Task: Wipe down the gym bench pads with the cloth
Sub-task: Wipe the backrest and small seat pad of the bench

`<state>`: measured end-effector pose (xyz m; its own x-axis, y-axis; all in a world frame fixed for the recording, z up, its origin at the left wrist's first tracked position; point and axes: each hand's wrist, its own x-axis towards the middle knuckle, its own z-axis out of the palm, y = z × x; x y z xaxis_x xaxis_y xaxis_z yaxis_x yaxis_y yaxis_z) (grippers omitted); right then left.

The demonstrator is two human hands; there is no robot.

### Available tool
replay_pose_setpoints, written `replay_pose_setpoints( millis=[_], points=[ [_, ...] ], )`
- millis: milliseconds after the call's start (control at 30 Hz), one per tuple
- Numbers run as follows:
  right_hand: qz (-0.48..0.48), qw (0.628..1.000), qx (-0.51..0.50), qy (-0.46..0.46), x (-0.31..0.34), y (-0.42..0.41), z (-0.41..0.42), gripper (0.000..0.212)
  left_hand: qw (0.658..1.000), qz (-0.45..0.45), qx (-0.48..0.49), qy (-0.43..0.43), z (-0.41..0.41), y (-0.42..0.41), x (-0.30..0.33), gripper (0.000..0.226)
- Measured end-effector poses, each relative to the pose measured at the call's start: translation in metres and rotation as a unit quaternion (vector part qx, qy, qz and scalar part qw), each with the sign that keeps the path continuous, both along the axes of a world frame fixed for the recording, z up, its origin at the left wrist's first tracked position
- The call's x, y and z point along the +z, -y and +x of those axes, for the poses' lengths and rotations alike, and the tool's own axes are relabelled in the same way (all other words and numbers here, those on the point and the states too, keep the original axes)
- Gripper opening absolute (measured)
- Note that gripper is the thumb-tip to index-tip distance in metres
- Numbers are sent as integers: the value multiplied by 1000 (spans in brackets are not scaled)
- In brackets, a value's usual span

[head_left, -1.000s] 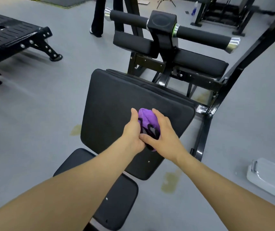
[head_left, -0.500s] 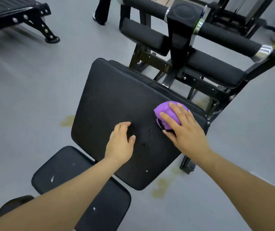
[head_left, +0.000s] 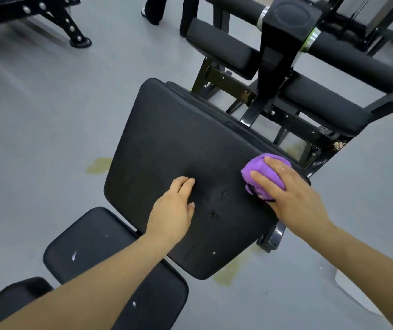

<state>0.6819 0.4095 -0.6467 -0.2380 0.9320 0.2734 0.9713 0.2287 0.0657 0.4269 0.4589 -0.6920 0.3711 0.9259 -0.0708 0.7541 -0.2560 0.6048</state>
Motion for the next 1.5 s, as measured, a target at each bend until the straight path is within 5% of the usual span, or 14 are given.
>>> replay_pose_setpoints(
  millis=[233, 533, 667, 967, 1167, 1300, 1500],
  points=[
    [-38, 999, -13, -4, 11, -103, -74, 64, 1000, 12, -18, -18, -2, -3, -1, 51],
    [65, 991, -116, -31, -13, 28, 15, 67, 999, 23, 14, -40, 8, 5, 1, 51],
    [79, 992, -86, -44, -14, -22, -21, 53, 998, 26, 11, -55, 9, 5, -1, 53],
    [76, 993, -83, -40, -30, 36, 6, 70, 998, 34, 5, -50, 8, 4, -4, 56],
    [22, 995, -98, -18, -12, -15, -33, 75, 998, 30, -2, -61, 6, 2, -3, 57],
    [86, 993, -81, -11, -15, -49, -49, 47, 997, 37, -6, -71, 5, 2, -3, 57],
    [143, 989, -37, 5, -38, 33, -5, 33, 997, 42, -4, -66, 5, 1, -7, 57]
  ],
)
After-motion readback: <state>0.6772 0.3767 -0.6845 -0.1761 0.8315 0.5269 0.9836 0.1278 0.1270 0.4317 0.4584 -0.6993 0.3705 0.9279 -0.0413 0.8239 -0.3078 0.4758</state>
